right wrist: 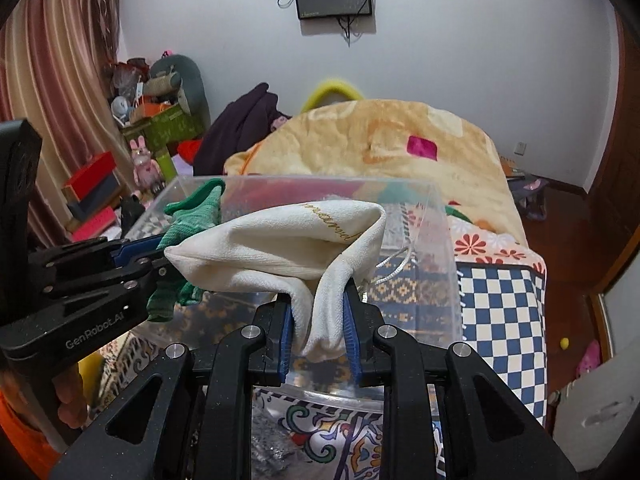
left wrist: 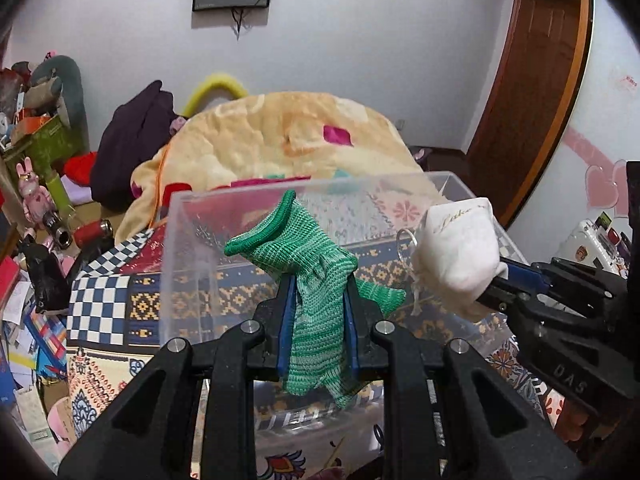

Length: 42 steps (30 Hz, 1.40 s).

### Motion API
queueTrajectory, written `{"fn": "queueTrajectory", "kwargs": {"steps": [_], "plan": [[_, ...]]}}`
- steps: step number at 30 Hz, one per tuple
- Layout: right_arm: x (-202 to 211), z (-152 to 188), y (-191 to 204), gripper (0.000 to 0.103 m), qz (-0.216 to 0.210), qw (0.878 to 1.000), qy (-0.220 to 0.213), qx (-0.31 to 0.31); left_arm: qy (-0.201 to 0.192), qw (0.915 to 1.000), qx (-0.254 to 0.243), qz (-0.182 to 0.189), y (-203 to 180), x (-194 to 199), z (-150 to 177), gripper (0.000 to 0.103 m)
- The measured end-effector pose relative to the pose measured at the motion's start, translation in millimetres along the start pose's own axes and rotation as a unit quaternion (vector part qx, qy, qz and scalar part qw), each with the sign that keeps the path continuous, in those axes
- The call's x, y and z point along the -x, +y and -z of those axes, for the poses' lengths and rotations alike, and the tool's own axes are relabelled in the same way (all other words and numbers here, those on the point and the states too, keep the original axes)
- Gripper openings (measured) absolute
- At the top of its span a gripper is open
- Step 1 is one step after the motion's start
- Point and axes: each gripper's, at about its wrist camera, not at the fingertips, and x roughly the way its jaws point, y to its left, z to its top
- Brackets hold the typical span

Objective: Organize soft objects
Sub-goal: 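Lift the glove with the left tool while the right tool carries the pouch toward the clear box, then open the left tool over the box while the right tool releases the pouch inside, then grasp the black-strapped white bag with the left tool while the right tool grasps the red pouch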

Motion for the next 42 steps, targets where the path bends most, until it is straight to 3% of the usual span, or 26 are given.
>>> {"fn": "queueTrajectory", "kwargs": {"steps": [2,5,6,7,10,26,33,42], "plan": [[-1,0,1,0.022,0.002,1.0,0.006,0.001,0.009,1.0,0.002,0.003,0,-4,0,0.021],[-3,-4,-2,0.046,-0.013,1.0,0.014,-0.002,0.018,0.9998,0.0,0.004,-1,-6,1,0.032],[-1,-4,-3,0.056,-0.016,1.0,0.012,-0.004,0.017,0.9998,-0.002,0.005,-2,-4,1,0.038],[2,-4,-3,0.061,-0.017,1.0,0.006,-0.005,0.015,0.9999,-0.004,0.004,-2,-2,2,0.045],[11,-4,0,0.064,-0.014,1.0,-0.007,0.001,0.0,0.9999,-0.01,0.002,-4,13,4,0.054],[93,3,9,0.08,-0.006,0.994,-0.103,0.031,-0.106,0.994,-0.022,0.013,-8,130,14,0.079],[111,25,9,0.082,-0.008,0.993,-0.11,0.035,-0.103,0.9941,-0.034,0.008,-12,146,40,0.081],[97,68,12,0.082,-0.003,0.998,-0.057,0.038,-0.055,0.9978,-0.035,0.006,-13,132,83,0.081]]}}
